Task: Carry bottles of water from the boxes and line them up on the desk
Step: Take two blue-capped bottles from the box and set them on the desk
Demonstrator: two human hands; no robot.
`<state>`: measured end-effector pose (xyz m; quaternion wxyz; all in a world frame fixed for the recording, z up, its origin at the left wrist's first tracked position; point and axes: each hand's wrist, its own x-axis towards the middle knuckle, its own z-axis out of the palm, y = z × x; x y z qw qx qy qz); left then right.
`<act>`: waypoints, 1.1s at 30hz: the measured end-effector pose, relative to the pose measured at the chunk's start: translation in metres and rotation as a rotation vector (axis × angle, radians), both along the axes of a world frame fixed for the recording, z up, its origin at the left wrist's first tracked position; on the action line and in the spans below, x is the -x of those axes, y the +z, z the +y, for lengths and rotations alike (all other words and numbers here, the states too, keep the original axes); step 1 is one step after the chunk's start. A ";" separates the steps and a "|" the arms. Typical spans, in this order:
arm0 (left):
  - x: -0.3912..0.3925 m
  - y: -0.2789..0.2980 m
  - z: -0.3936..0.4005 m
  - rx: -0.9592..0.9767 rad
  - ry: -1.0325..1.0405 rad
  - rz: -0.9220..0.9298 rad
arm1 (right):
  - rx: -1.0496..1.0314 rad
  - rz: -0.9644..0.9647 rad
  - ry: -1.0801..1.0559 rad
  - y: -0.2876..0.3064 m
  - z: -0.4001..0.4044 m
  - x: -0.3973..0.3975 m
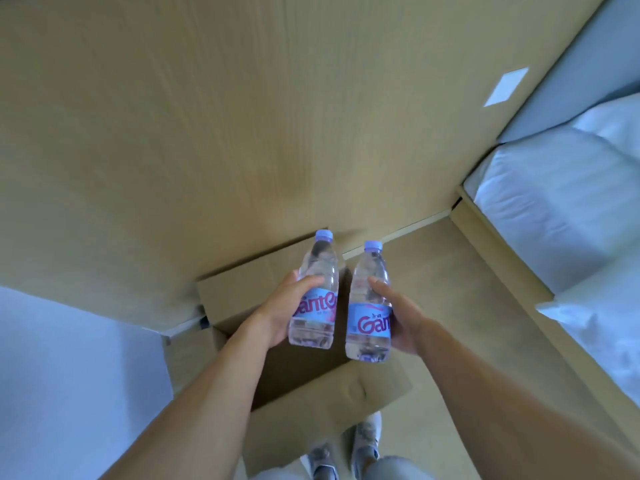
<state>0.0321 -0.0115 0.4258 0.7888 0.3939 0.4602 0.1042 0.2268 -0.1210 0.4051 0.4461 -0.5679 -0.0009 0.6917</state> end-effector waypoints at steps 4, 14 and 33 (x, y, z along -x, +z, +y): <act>-0.032 0.030 -0.013 -0.008 -0.094 -0.018 | 0.005 0.045 -0.097 0.032 -0.039 -0.031; -0.153 0.081 -0.117 -0.036 -0.428 -0.079 | -0.189 -0.168 -0.395 0.088 -0.203 -0.106; -0.352 0.124 -0.564 -0.057 -1.217 -0.216 | 0.058 -0.386 -1.132 0.145 -0.681 -0.113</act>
